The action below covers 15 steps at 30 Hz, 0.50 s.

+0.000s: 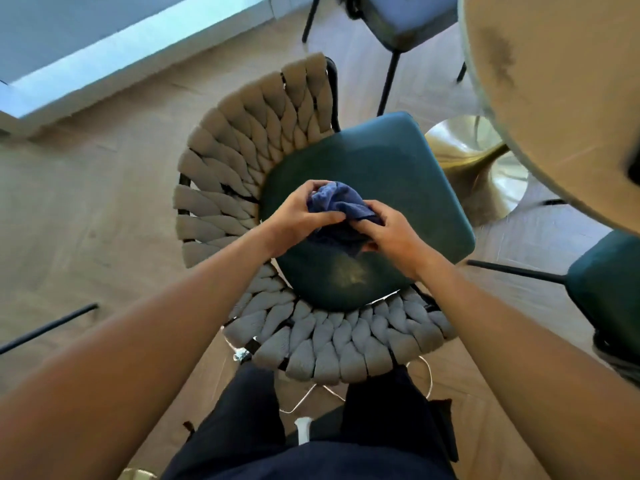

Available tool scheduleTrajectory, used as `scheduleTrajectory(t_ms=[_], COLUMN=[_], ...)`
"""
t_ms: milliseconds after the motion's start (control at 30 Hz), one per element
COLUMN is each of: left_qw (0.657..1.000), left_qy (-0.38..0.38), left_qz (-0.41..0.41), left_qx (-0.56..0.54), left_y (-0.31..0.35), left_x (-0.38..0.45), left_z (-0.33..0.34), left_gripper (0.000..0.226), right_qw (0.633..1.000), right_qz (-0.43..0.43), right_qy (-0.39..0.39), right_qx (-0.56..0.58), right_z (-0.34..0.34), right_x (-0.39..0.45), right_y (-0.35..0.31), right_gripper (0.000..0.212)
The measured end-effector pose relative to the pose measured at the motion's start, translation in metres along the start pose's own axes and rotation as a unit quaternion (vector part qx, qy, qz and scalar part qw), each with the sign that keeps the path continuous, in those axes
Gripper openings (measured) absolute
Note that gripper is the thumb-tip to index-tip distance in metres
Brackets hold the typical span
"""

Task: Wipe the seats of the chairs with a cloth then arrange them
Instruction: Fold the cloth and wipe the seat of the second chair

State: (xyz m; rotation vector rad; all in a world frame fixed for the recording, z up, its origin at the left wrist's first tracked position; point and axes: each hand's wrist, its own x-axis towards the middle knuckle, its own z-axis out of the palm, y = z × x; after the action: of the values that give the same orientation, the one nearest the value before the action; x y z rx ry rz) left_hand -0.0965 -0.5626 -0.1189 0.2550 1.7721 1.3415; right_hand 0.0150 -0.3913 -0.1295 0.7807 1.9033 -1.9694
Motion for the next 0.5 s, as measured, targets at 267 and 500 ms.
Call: scheduleTrajectory(t_ms=[267,500], left_qw=[0.989,0.98], left_qy=[-0.069,-0.134], left_qz=[0.078,0.111], left_qx=[0.104,0.097], left_y=[0.017,0.056], left_x=[-0.057,-0.081], left_z=[-0.14,-0.241], left_gripper=[0.029,0.032], right_qw=[0.997,0.997], right_qz=[-0.017,-0.067], right_qy=[0.03,-0.015], right_qx=[-0.075,0.042], right_z=[0.115,0.191], right_x=[0.001,0.008], right_y=[-0.065,-0.14], right_gripper=[0.015,0.033])
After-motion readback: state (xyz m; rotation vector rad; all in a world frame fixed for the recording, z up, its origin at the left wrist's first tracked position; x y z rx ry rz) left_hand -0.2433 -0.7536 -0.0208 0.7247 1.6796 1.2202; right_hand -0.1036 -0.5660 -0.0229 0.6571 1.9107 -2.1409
